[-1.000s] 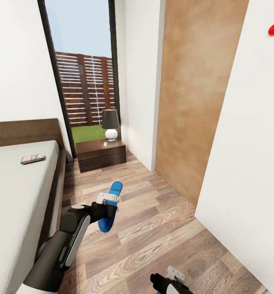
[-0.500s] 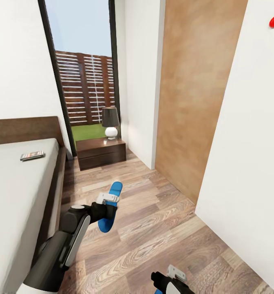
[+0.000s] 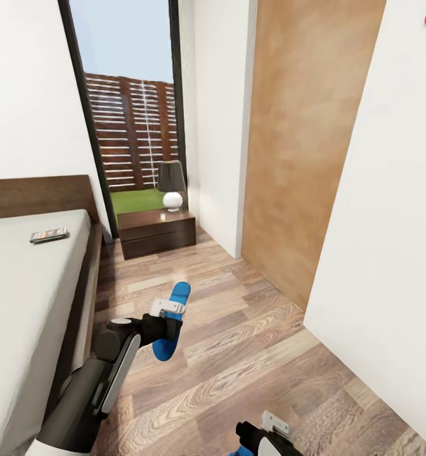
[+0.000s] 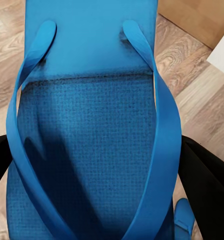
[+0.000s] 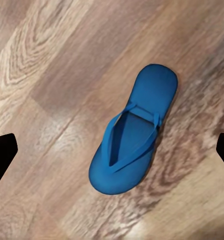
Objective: In the bedroom, move the book from the bed onto either nightstand, and place the two sandals side by side next to the bed.
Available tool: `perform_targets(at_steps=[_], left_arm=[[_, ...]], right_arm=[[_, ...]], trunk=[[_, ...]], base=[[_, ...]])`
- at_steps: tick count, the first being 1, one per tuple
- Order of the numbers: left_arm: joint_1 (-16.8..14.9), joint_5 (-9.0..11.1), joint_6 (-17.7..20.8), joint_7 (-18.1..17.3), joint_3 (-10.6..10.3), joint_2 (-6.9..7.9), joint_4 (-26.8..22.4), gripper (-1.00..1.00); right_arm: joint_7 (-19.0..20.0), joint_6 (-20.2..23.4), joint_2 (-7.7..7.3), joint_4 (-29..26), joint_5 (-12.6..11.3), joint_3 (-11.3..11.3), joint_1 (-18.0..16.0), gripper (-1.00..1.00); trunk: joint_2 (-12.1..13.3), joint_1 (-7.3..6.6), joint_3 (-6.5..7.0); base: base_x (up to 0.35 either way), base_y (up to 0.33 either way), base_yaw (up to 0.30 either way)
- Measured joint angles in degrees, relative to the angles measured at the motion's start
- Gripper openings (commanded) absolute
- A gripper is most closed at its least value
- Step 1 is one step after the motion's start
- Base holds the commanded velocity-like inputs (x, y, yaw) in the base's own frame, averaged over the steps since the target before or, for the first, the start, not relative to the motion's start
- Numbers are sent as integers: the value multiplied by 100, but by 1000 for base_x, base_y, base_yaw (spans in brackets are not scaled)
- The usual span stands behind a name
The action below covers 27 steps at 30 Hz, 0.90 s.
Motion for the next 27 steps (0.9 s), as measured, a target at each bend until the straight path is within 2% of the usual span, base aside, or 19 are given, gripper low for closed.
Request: perform_targets(at_steps=[27], left_arm=[[0, -2, -6, 16, 0, 0, 0, -100]], right_arm=[[12, -1, 0, -106, -1, 30, 0, 100]], trunk=[[-37, 70, -599]], base=[[0, 0, 0]])
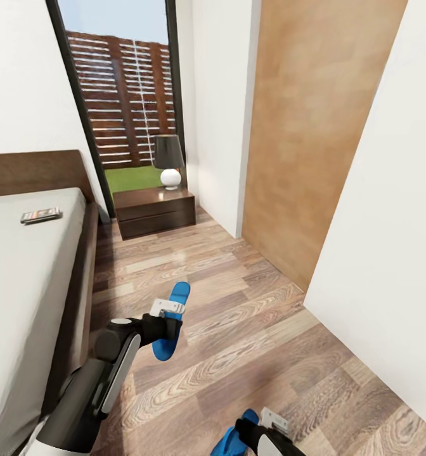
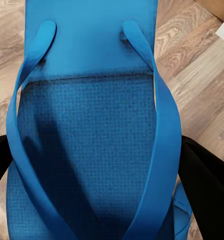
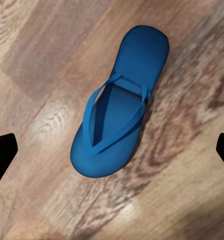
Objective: In the bedroom, move the book from the bed onto either nightstand, and place the two sandals side by side next to the bed.
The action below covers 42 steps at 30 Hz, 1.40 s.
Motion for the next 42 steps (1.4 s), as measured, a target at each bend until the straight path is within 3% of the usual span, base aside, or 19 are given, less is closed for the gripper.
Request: perform_targets(at_steps=[5, 8, 15, 42], left_arm=[[0, 3, 3, -13, 0, 2, 0, -100], [0, 5, 3, -16, 0, 3, 0, -100], [0, 5, 0, -14, 0, 2, 0, -100], [0, 3, 0, -4, 0, 1, -9, -100]], right_arm=[[5, 27, 0, -206, 0, 10, 0, 100], [4, 57, 0, -402, 1, 25, 0, 100], [1, 117, 0, -795, 10, 302, -7, 100], [7, 127, 0, -885, 9, 383, -8, 100]], trunk=[[-7, 13, -111], [-7, 12, -111], [-7, 12, -111], [-7, 13, -112]], base=[[0, 0, 0], [0, 0, 0], [0, 0, 0], [0, 0, 0]])
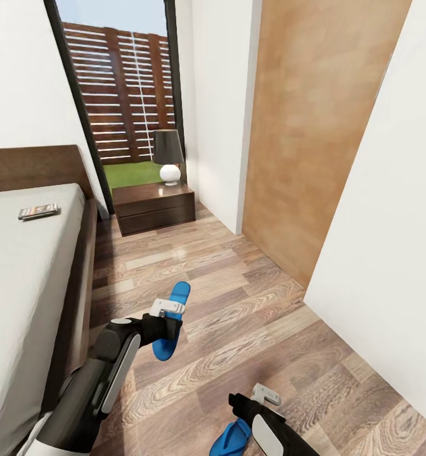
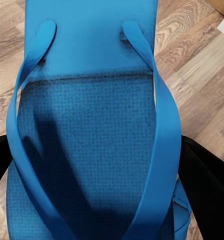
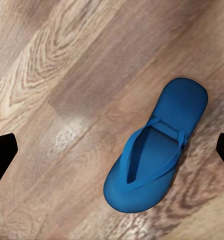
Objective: In the bedroom, move the book from the bed onto either nightstand, and place the two sandals side by side next to the bed.
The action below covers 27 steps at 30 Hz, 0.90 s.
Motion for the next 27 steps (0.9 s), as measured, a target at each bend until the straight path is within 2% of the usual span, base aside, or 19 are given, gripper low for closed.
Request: perform_targets(at_steps=[27], left_arm=[[0, 1, 0, 0, 2, 0, 0, -100]], right_arm=[[2, 0, 0, 12, 0, 8, 0, 100]], trunk=[[0, 0, 0]], base=[[-24, 14, 0]])
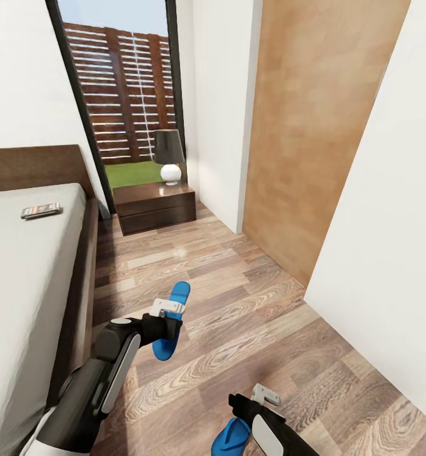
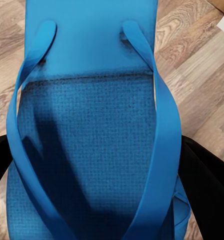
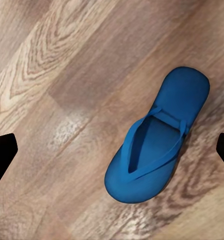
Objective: In the bedroom, move the book from the bed onto either nightstand, and place the two sandals side by side next to the bed.
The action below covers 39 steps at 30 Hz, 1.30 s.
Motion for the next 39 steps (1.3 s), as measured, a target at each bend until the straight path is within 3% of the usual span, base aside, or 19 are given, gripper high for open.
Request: perform_targets(at_steps=[17, 26, 39], left_arm=[[0, -1, -7, -4, 4, 3, 0, -100], [0, -5, -9, 7, 7, 1, -8, -100], [0, -7, -9, 28, 10, 0, -16, -100]], right_arm=[[-17, -8, 0, -47, -33, 16, -7, 100], [-347, -3, 0, -54, -674, 24, -210, 100], [-842, 296, 0, -80, -1028, 30, -370, 100]], trunk=[[0, 0, 0], [0, 0, 0], [0, 0, 0]], base=[[0, 0, 0], [0, 0, 0], [0, 0, 0]])
